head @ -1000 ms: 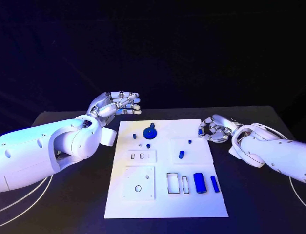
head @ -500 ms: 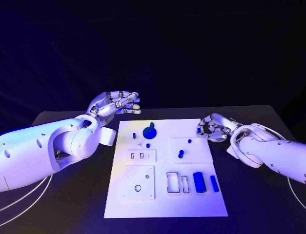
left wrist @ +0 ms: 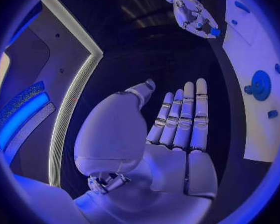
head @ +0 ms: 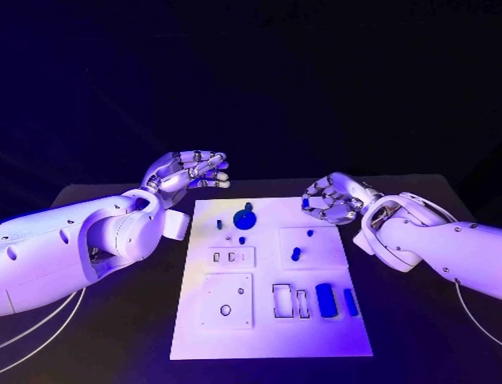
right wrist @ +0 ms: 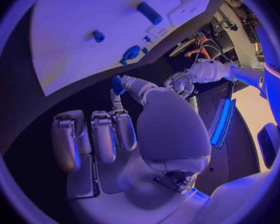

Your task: Assemble the parts on the task board

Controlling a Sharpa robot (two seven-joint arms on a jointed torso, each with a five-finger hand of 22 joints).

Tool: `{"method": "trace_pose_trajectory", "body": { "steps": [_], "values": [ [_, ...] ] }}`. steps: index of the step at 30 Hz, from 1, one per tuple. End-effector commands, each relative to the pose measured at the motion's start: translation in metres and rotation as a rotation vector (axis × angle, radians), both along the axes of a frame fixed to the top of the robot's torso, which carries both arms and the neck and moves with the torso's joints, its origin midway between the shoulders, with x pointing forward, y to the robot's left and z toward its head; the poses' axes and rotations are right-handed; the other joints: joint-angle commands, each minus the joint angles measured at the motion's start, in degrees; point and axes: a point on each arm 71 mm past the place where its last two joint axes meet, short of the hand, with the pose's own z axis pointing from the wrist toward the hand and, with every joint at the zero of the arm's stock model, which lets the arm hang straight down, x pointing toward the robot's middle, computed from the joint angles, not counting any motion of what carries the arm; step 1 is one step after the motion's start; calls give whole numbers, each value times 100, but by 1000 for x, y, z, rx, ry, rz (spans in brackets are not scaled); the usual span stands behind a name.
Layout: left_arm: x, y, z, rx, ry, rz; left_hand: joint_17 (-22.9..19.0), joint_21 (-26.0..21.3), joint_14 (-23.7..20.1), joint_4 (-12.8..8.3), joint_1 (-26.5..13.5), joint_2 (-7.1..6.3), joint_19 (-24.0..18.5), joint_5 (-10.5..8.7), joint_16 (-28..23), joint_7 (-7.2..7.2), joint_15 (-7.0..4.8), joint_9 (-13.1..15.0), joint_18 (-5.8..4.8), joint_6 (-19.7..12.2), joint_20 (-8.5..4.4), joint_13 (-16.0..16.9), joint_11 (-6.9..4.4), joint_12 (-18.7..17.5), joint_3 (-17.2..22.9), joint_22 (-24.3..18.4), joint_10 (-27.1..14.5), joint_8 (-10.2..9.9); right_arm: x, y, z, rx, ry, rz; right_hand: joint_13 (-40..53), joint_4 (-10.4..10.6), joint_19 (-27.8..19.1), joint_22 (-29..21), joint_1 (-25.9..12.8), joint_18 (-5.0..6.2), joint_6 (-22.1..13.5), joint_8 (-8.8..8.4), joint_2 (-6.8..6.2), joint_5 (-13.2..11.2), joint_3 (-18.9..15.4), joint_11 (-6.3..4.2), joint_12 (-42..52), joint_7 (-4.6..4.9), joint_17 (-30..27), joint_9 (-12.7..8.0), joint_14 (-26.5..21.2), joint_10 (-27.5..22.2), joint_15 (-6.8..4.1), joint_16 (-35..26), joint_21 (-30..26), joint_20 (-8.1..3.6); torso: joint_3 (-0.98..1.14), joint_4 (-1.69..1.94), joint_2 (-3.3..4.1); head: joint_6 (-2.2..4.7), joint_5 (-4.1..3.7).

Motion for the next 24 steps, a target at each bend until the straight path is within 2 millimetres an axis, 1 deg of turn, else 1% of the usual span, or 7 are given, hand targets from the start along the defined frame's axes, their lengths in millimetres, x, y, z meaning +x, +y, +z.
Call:
{"method": "trace_pose_trajectory", "body": {
  "steps": [1,3,7,9,13,18,24],
  "values": [
    [0,-3,0,-10,-1,-18,5,20,-40,1,-37,19,-34,20,18,233,-15,5,48,-51,-3,9,3,-15,16,5,-56,-28,-9,19,2,-36,17,-40,844,0,574,1485,6,-73,15,38,76,20,41,-48,-37,-22,1339,25,557,-7,-34,11,-5,-40,-14,8,-20,-23,11],
    [1,-2,0,-9,0,-17,5,20,-40,1,-37,19,-34,20,18,233,-15,5,48,-51,-3,9,3,-15,16,5,-56,-28,-15,34,3,-44,27,-28,839,-5,566,1477,3,-70,9,38,67,21,38,-47,-43,-20,1327,27,554,-11,-35,6,-15,-41,-19,-2,-25,-41,32],
    [1,-4,0,-8,4,-20,5,20,-40,1,-37,19,-34,20,18,233,-15,5,48,-51,-3,9,3,-15,16,5,-56,-28,-26,61,-2,-64,41,-12,836,-8,566,1477,-1,-70,8,41,62,22,35,-47,-46,-20,1311,29,550,-14,-35,-1,-15,-42,-36,-12,-41,-33,65],
    [1,-5,-1,-8,5,-21,5,20,-40,1,-37,19,-34,20,18,233,-15,5,48,-51,-3,9,3,-15,16,5,-56,-28,-32,74,-7,-78,44,-2,836,-14,562,1474,0,-68,13,47,60,23,36,-48,-46,-22,1302,33,548,-14,-36,-5,-20,-43,-46,-5,-53,-36,56],
    [1,-7,-1,-8,9,-26,5,20,-40,1,-37,19,-34,20,18,233,-15,5,48,-51,-3,9,3,-15,16,5,-56,-28,-42,93,-16,-102,45,15,840,-23,564,1475,-19,-69,29,68,44,16,25,-53,-44,-29,1287,46,544,-10,-39,-11,-18,-46,-52,6,-63,-50,82],
    [1,-10,-2,-9,12,-32,15,30,-48,-3,-36,20,-43,19,27,231,-15,8,49,-49,-1,11,1,-12,16,11,-52,-27,-52,116,-29,-132,39,49,840,-24,561,1473,-23,-68,32,72,41,15,24,-54,-44,-30,1289,48,545,-9,-40,-11,-21,-47,-49,1,-50,-61,125],
    [1,-12,-2,-9,13,-35,15,30,-48,-3,-36,20,-43,19,27,231,-15,8,49,-49,-1,11,1,-12,16,11,-52,-27,-59,132,-43,-151,46,87,834,-31,550,1462,-23,-63,35,78,37,20,25,-58,-50,-34,1277,52,542,-13,-42,-16,-36,-48,-40,-8,-43,-86,162]
  ]
}}
